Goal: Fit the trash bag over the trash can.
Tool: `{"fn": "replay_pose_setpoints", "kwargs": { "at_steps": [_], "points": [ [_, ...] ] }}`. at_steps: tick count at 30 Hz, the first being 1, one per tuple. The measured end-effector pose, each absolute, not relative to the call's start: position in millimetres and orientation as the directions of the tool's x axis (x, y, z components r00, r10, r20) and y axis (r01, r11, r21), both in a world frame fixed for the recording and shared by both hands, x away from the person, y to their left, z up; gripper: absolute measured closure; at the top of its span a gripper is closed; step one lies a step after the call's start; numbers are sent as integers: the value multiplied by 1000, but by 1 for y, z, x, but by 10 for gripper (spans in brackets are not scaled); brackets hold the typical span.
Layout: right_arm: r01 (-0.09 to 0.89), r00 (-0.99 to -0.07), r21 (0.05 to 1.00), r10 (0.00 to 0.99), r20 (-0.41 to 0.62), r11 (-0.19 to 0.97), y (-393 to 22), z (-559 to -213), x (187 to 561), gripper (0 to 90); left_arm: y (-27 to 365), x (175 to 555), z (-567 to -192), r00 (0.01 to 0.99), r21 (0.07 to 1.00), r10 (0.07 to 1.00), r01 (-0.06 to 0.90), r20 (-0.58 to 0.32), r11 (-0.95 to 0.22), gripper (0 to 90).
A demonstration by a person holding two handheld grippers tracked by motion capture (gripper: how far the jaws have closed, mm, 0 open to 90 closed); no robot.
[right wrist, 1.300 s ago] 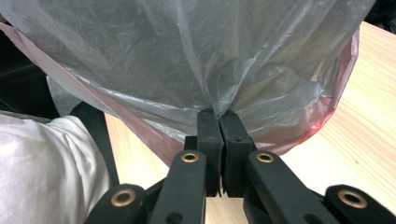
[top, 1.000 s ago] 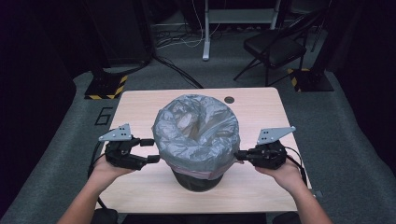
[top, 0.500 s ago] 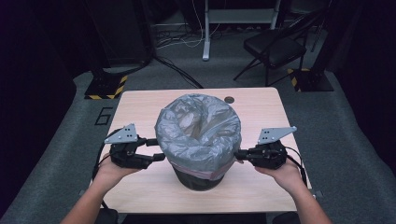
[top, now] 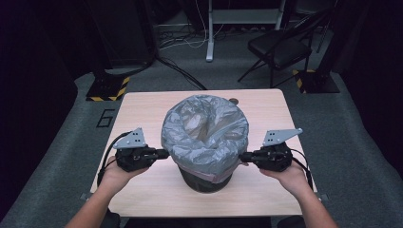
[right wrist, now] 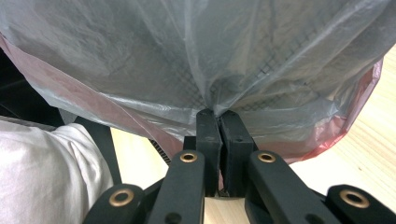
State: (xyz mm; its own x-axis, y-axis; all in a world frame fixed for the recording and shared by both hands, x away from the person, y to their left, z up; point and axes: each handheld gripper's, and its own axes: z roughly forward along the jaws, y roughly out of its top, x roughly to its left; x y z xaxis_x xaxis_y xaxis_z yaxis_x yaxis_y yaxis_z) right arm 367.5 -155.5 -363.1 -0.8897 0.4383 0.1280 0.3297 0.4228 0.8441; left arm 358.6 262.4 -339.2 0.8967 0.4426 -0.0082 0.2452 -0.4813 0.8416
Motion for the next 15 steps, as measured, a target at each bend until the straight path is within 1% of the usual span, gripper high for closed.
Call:
{"fn": "replay_pose_setpoints", "kwargs": {
  "at_steps": [4,13,14,15],
  "points": [
    [340,-887,838,442,134,428,-158,-366,368,875,266,363,-345,899,820,437,259,-11,-511,886],
    [364,-878,815,458,139,450,-159,-376,369,885,280,387,-372,871,765,484,366,-83,-529,888],
    [362,-878,810,460,130,461,-159,-377,370,886,280,387,-372,871,765,484,366,-83,-529,888],
    [363,-877,803,465,123,472,-158,-379,371,887,281,392,-377,866,758,490,385,-100,-526,888]
  ]
}}
